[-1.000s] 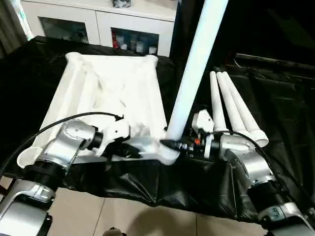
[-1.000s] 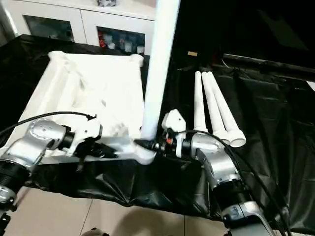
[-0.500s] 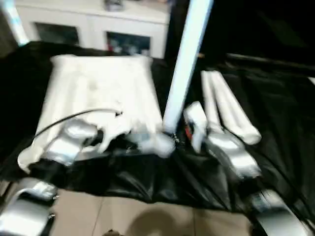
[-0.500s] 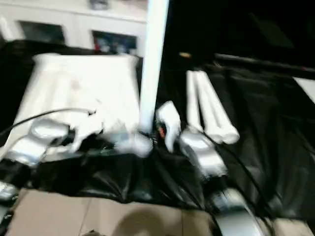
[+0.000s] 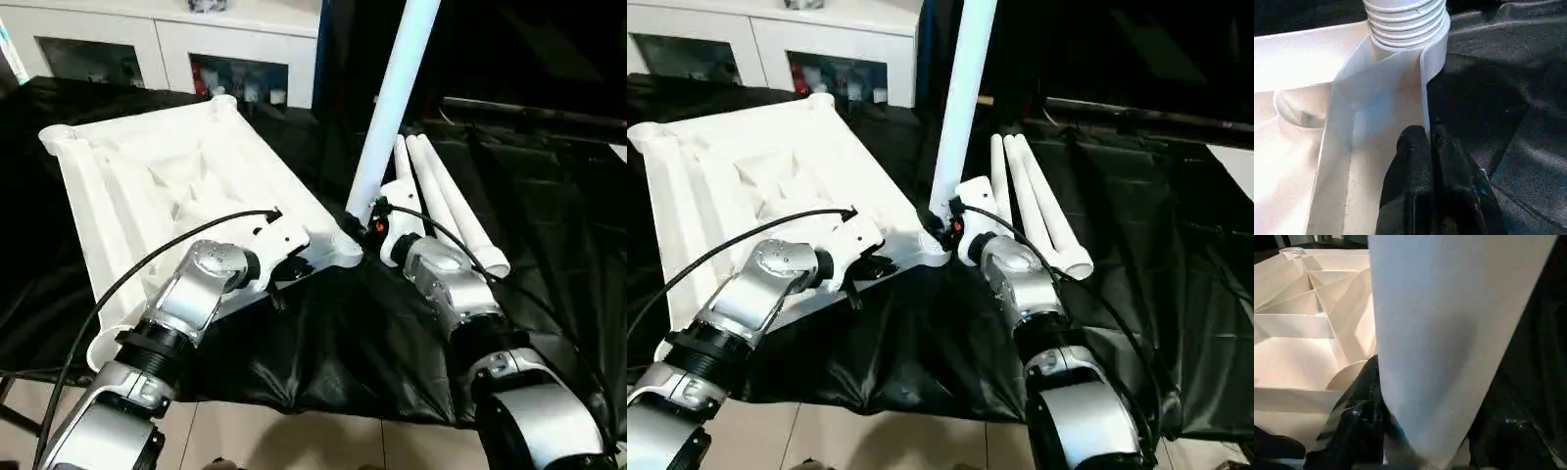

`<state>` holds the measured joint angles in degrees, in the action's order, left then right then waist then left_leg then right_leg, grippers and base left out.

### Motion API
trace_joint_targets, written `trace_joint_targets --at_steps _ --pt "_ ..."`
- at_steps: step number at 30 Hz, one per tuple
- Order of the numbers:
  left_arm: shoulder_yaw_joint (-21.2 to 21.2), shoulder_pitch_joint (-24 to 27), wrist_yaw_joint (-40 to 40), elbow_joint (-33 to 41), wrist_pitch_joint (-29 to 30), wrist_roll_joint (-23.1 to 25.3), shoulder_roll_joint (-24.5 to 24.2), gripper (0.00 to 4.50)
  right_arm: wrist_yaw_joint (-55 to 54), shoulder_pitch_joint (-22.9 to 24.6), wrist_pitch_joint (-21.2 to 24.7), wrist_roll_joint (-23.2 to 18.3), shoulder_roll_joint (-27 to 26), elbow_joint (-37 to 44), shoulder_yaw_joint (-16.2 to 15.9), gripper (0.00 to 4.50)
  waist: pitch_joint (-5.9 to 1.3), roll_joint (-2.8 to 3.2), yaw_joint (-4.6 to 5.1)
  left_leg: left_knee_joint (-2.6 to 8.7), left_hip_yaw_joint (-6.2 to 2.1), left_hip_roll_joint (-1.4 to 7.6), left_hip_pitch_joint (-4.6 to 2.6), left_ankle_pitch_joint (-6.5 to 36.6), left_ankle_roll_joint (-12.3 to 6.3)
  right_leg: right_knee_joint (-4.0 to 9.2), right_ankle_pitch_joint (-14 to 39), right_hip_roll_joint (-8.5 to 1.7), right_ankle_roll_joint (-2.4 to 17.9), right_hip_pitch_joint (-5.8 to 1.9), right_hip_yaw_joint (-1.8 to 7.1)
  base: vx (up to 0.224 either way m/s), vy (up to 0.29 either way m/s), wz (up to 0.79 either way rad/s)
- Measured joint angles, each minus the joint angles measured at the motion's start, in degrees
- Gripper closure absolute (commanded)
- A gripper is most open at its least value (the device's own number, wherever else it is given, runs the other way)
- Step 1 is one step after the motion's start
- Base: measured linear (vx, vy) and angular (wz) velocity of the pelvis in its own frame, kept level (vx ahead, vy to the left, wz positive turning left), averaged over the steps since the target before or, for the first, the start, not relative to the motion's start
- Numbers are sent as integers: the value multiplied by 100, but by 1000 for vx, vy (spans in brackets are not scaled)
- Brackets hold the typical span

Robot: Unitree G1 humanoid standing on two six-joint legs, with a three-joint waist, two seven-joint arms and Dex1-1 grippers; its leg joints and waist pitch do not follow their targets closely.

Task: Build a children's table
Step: Insert table leg to table base

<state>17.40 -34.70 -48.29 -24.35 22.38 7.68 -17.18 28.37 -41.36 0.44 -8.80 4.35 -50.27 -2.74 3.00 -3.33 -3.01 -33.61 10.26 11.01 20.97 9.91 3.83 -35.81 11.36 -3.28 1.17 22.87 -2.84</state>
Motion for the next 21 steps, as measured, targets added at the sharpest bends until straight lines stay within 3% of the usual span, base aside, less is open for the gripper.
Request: trace_joint_targets --at_steps 7,8,10,12,14,21 --pt "5 11 -27 109 146 56 -83 450 -43 -154 -84 55 -107 -246 16 264 -2 -3 81 -5 -1 0 -1 -1 2 0 -4 0 4 0 2 0 0 0" --pt "6 11 -43 111 145 55 -98 450 -40 -161 -110 57 -117 -270 16 229 -2 -2 86 -4 -2 0 -2 -1 2 0 -4 0 4 0 2 0 0 0" --pt "5 10 -71 113 142 51 -126 450 -34 -189 -123 64 -136 -313 17 229 -2 -3 101 -4 -2 0 -1 -1 2 0 -4 0 4 0 1 0 0 0" --pt "5 10 -93 115 140 44 -144 450 1 -212 -138 64 -138 -352 17 187 -3 -5 115 -4 -2 0 -1 -1 2 0 -4 0 4 0 2 0 0 0" --pt "8 10 -121 135 140 35 -151 450 48 -234 -109 95 -152 -459 10 187 -2 -5 110 -2 -3 0 3 -1 2 0 -4 0 3 3 0 0 0 0" --pt "45 41 -267 265 136 -13 -277 450 334 -198 -234 167 -138 -544 25 114 3 -5 98 6 -1 0 19 -1 2 6 -3 0 3 19 -1 0 0 0"
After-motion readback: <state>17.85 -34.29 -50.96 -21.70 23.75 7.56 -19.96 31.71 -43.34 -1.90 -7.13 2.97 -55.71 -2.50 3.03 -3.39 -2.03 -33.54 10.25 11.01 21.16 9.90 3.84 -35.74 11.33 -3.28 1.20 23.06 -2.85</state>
